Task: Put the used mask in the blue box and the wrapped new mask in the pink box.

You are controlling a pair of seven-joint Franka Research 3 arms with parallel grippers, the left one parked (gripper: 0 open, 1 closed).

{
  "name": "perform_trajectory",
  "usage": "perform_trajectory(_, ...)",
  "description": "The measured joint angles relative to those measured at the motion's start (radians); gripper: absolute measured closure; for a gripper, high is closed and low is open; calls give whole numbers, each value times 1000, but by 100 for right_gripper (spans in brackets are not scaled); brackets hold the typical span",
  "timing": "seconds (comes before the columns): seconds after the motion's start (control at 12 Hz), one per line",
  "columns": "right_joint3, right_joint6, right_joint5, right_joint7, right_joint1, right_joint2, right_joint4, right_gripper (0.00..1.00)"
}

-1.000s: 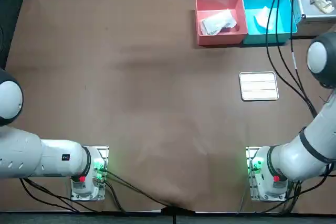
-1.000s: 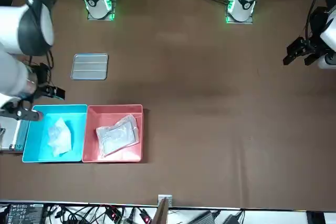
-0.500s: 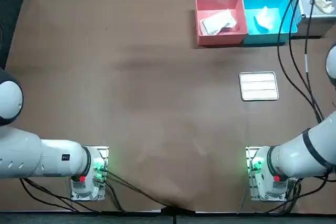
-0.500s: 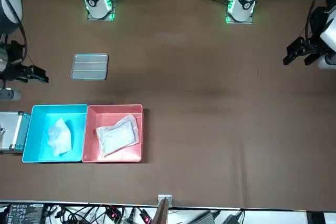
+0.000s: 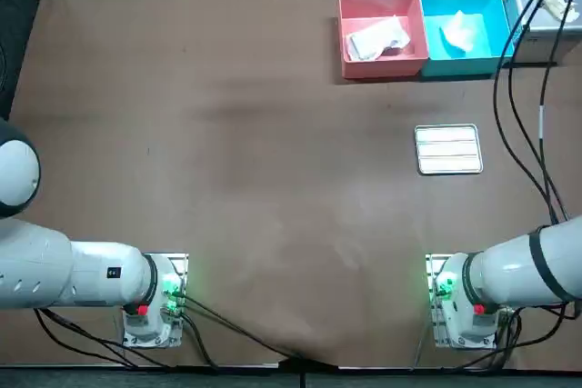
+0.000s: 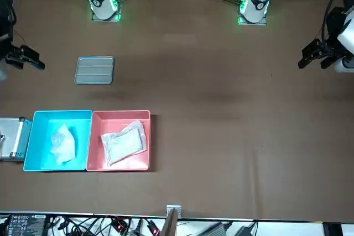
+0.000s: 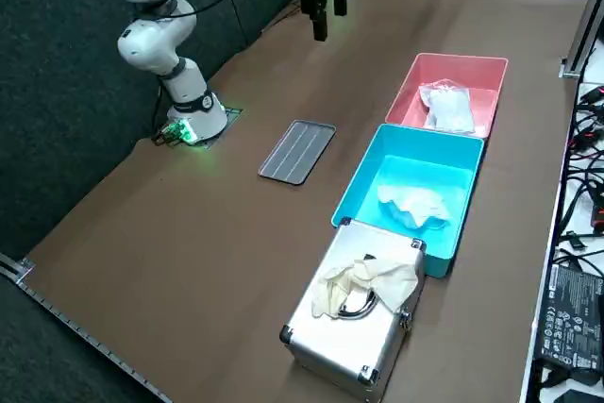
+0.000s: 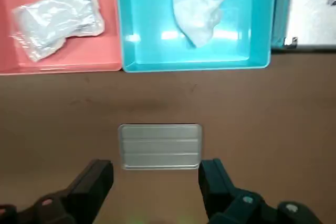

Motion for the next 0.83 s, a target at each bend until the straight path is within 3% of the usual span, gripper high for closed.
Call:
perform_trajectory(0.42, 38, 13, 38, 44, -25, -91, -80, 0)
perform_trajectory(0.83, 71, 47, 2, 54, -9, -120, -121, 0)
